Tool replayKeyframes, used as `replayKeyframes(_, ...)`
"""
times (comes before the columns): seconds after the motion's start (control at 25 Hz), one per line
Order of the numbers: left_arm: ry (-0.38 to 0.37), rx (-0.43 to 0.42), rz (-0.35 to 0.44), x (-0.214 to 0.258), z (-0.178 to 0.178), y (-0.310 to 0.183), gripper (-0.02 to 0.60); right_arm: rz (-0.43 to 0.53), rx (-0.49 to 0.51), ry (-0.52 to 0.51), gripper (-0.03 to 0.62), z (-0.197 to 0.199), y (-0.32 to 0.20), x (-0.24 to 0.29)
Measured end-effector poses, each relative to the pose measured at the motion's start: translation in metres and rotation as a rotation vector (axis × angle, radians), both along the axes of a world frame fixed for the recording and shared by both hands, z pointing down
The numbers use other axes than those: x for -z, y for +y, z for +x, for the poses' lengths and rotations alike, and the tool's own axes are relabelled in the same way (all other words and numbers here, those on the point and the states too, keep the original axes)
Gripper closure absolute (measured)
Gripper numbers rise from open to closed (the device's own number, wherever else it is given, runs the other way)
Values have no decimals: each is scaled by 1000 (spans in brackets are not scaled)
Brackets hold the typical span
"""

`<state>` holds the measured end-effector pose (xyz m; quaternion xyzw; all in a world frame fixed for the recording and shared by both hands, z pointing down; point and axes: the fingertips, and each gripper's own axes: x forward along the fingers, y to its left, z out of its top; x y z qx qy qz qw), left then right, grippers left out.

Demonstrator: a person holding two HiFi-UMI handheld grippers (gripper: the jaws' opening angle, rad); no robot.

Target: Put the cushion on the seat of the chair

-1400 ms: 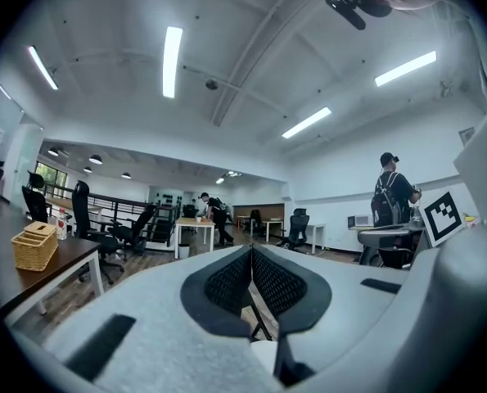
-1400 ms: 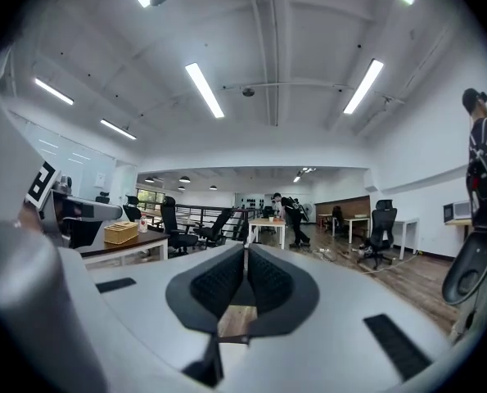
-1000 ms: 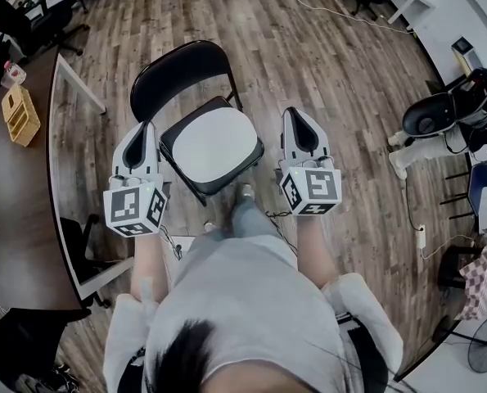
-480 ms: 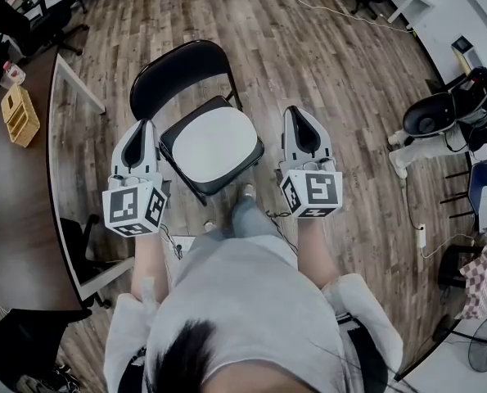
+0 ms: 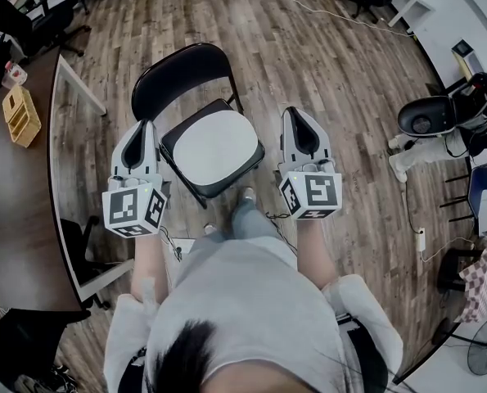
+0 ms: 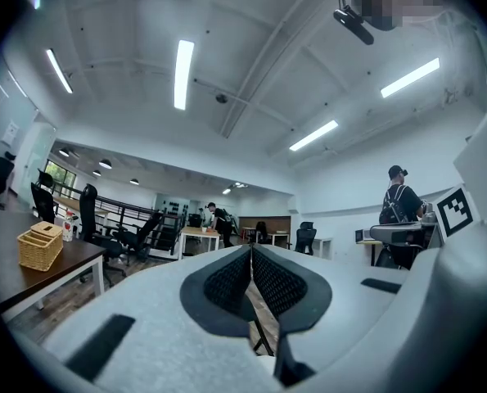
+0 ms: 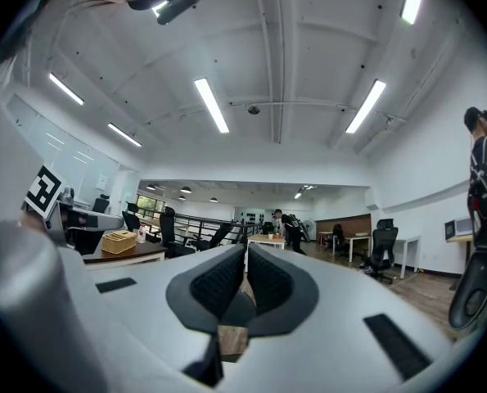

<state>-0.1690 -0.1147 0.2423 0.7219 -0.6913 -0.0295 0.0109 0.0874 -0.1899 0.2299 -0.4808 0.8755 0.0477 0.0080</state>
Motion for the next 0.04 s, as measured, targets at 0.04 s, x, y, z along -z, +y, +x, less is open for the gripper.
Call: replayKeyframes(0.04,-1,0,1,0,0,0,569,1,1,0,576,-1,0,0)
